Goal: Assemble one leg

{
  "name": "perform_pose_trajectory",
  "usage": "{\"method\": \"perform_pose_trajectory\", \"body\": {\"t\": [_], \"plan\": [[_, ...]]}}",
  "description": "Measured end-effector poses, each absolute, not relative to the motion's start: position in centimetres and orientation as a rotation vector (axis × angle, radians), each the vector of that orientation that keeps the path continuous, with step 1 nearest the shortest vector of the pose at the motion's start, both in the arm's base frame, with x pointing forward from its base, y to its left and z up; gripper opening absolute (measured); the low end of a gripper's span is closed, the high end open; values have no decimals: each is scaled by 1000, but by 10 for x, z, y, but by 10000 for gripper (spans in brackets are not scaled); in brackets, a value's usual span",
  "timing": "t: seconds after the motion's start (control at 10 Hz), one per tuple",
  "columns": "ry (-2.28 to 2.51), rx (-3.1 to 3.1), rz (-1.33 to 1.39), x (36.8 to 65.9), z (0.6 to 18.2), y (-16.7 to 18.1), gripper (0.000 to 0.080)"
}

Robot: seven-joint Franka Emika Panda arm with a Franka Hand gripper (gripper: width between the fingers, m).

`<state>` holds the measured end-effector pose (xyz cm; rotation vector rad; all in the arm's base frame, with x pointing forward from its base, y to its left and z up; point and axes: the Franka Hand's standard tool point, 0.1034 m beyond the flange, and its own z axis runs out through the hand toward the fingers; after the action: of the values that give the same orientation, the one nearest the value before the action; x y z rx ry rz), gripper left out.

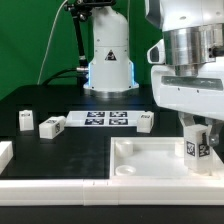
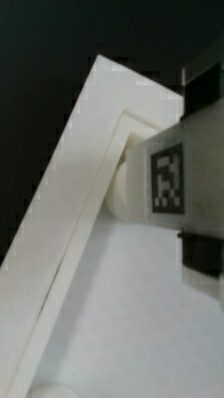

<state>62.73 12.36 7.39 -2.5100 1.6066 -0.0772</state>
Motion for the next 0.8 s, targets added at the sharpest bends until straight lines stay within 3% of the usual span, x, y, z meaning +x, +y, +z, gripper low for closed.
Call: {"method": "perform_pose_trajectory", "body": {"t": [0.1, 0.2, 0.3, 0.8], "plan": [[1559, -2541, -81, 627, 74, 124, 365], [1495, -2583, -86, 627, 74, 125, 549], [1335, -2679, -88, 626, 73, 126, 618], [526, -2976, -126, 627, 76, 130, 649]]}}
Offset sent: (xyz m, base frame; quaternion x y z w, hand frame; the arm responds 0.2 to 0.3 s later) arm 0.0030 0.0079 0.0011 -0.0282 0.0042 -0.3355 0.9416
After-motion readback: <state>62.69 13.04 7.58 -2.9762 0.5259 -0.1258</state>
